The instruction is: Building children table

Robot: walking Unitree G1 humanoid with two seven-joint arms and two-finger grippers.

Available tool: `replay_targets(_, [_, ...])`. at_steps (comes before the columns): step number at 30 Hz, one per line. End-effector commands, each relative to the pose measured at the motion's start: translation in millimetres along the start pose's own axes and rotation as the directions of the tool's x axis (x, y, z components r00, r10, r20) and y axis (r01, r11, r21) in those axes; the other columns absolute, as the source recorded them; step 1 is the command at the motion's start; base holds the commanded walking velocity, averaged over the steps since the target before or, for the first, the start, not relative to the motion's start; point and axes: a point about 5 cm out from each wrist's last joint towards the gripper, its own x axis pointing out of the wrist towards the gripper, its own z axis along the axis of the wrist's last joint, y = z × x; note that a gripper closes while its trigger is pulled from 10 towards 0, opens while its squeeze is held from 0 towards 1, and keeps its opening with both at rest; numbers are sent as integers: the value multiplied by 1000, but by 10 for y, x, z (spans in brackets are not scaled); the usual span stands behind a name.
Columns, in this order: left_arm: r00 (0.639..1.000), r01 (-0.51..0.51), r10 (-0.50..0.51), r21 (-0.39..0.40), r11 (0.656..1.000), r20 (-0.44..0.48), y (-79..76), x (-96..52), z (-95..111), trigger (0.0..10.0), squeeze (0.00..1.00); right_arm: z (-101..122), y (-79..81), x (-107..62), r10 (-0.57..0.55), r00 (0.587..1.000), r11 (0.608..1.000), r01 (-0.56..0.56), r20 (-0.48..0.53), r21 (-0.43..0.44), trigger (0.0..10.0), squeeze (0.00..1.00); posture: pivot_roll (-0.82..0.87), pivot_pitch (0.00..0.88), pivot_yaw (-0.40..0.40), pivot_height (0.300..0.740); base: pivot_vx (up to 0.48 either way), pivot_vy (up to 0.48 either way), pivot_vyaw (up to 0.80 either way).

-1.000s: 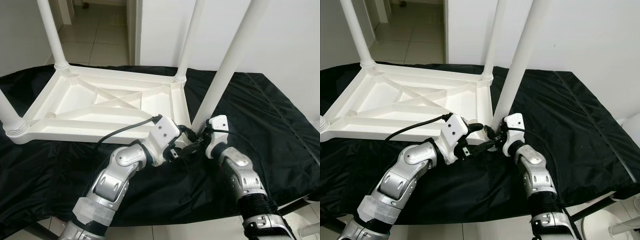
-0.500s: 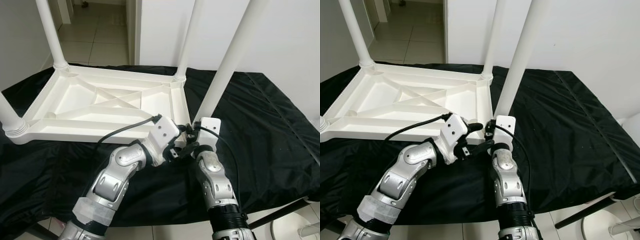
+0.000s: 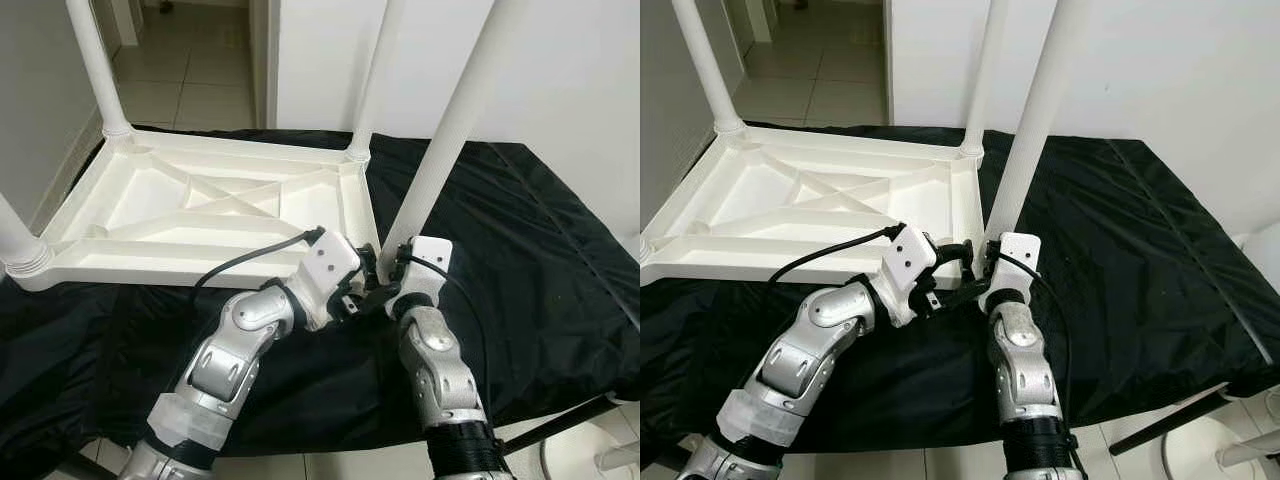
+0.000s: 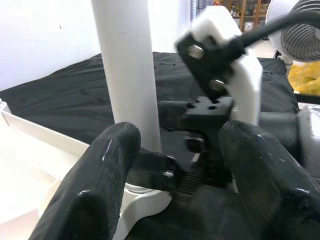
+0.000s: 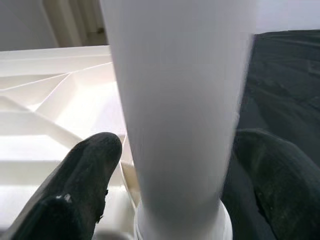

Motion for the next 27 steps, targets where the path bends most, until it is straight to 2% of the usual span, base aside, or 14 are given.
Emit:
replay_targets(1, [999, -44, 44, 2, 999, -7, 19, 3, -7, 10000, 0, -12, -26, -32, 7, 1000, 1000, -7, -21, 1, 10000, 1000, -50, 12, -84, 740, 0, 0, 0])
replay_targets(6, [999, -44, 44, 2, 999, -7, 20, 2, -8, 10000, 0, -12, -33, -44, 2, 1000, 1000, -2, -28, -3, 10000, 1000, -50, 12, -84, 740, 0, 0, 0])
replay_targets(7, [999, -44, 44, 2, 999, -7, 21, 1, -8, 10000, 0, -19, -44, -53, 12, 999, 1000, -12, -42, -6, 10000, 125, -51, 10, -83, 740, 0, 0, 0])
replay_targets(8, [999, -43, 43, 3, 999, -8, 18, 1, -10, 10000, 0, -30, -150, -40, 92, 994, 995, -94, -58, -32, 10000, 0, -48, 4, -83, 740, 0, 0, 0])
replay_targets(9, [999, -43, 43, 3, 999, -8, 18, 1, -10, 10000, 0, -30, -150, -40, 92, 994, 995, -94, -58, -32, 10000, 0, -48, 4, -83, 740, 0, 0, 0])
replay_targets(11, [999, -42, 42, 4, 999, -9, 17, 1, -12, 10000, 0, -33, -235, -32, 151, 986, 987, -155, -71, -49, 10000, 0, -48, 4, -83, 740, 0, 0, 0])
replay_targets(12, [999, -42, 42, 5, 999, -8, 18, 1, -10, 10000, 0, -16, -319, -15, 216, 973, 971, -222, -77, -87, 10000, 0, -46, 3, -83, 740, 0, 0, 0])
replay_targets(13, [999, -42, 42, 5, 999, -8, 18, 1, -10, 10000, 0, -16, -319, -15, 216, 973, 971, -222, -77, -87, 10000, 0, -46, 3, -83, 740, 0, 0, 0])
replay_targets(16, [999, -42, 42, 8, 999, -7, 27, 3, -2, 10000, 0, 26, -413, 37, 326, 941, 930, -336, -93, -147, 10000, 0, -43, 0, -78, 740, 0, 0, 0])
replay_targets(18, [999, -42, 42, 8, 999, -7, 27, 3, -2, 10000, 0, 26, -413, 37, 326, 941, 930, -336, -93, -147, 10000, 0, -43, 0, -78, 740, 0, 0, 0])
replay_targets(19, [999, -41, 41, 10, 999, -7, 31, 6, 2, 10000, 0, 47, -441, 82, 383, 918, 902, -396, -107, -172, 10000, 0, -39, 0, -76, 740, 0, 0, 0])
replay_targets(23, [999, -41, 41, 10, 999, -7, 31, 6, 2, 10000, 0, 47, -441, 82, 383, 918, 902, -396, -107, -172, 10000, 0, -39, 0, -76, 740, 0, 0, 0])
replay_targets(24, [999, -40, 40, 13, 999, -6, 35, 9, 5, 10000, 0, 70, -457, 132, 427, 895, 874, -445, -125, -197, 10000, 0, -36, 0, -75, 740, 0, 0, 0])
replay_targets(27, [999, -40, 40, 13, 999, -6, 35, 9, 5, 10000, 0, 70, -457, 132, 427, 895, 874, -445, -125, -197, 10000, 0, -36, 0, -75, 740, 0, 0, 0])
